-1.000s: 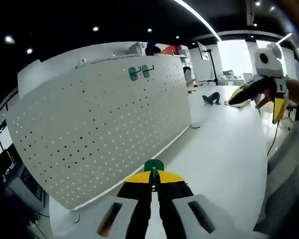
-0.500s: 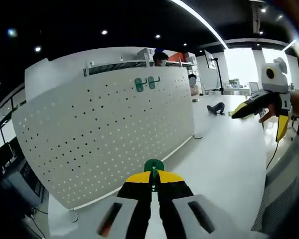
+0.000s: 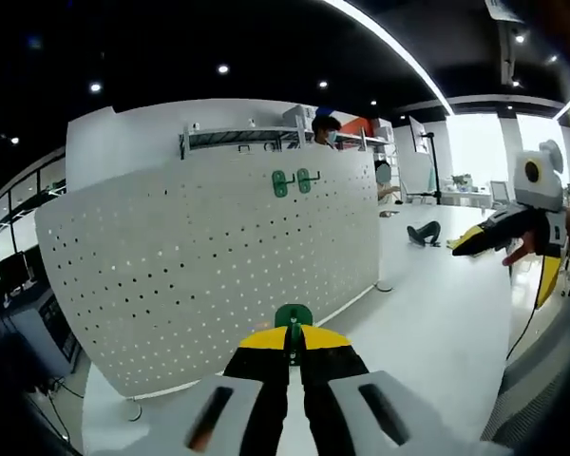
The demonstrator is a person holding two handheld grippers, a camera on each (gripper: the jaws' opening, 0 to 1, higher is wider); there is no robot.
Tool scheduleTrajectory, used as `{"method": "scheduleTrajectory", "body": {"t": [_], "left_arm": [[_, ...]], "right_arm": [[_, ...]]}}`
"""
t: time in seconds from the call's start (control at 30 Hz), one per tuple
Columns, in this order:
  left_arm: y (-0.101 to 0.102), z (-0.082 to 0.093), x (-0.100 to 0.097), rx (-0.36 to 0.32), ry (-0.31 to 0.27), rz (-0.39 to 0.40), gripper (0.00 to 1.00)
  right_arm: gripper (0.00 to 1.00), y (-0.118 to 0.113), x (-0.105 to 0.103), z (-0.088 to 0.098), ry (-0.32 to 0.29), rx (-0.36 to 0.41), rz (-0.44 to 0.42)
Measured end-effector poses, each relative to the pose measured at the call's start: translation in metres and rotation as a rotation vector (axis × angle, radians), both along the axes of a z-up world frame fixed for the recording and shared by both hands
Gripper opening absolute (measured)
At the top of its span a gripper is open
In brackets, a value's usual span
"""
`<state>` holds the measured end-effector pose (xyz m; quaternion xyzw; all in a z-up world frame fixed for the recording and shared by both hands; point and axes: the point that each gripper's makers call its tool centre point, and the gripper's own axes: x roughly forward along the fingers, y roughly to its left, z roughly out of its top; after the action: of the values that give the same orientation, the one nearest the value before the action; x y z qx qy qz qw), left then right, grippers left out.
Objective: Insert the hook assembly into the mounting plate slot until the hook locks in place.
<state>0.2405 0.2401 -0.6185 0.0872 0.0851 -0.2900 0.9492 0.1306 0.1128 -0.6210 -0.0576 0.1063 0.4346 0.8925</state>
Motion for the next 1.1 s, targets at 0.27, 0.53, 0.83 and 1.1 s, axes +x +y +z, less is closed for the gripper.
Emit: {"method": "scheduleTrajectory", "body": {"t": [0.27,0.53,0.83,1.1], "left_arm": [[-0.016,0.04,0.008,-0.059,-0.075,0.036,0.03],[-0.033,0.068,0.015,-0.078,-0.134,0.047,0.03],[-0.043,0.089,0.024,-0.107,-0.171,0.071,0.03],[-0.049,0.097,0.03,-0.115,-0.187,0.093,0.03]], "right_arm": [[0.77,-0.006,0.002,0.006,-0.014,-0.005,0.003],[0.77,-0.009,0.004,0.006,-0.019,0.001,0.002],[0.76,-0.014,0.006,0.007,-0.023,0.005,-0.002],[0.76,-0.018,0.008,0.009,-0.032,0.013,-0.011]]}}
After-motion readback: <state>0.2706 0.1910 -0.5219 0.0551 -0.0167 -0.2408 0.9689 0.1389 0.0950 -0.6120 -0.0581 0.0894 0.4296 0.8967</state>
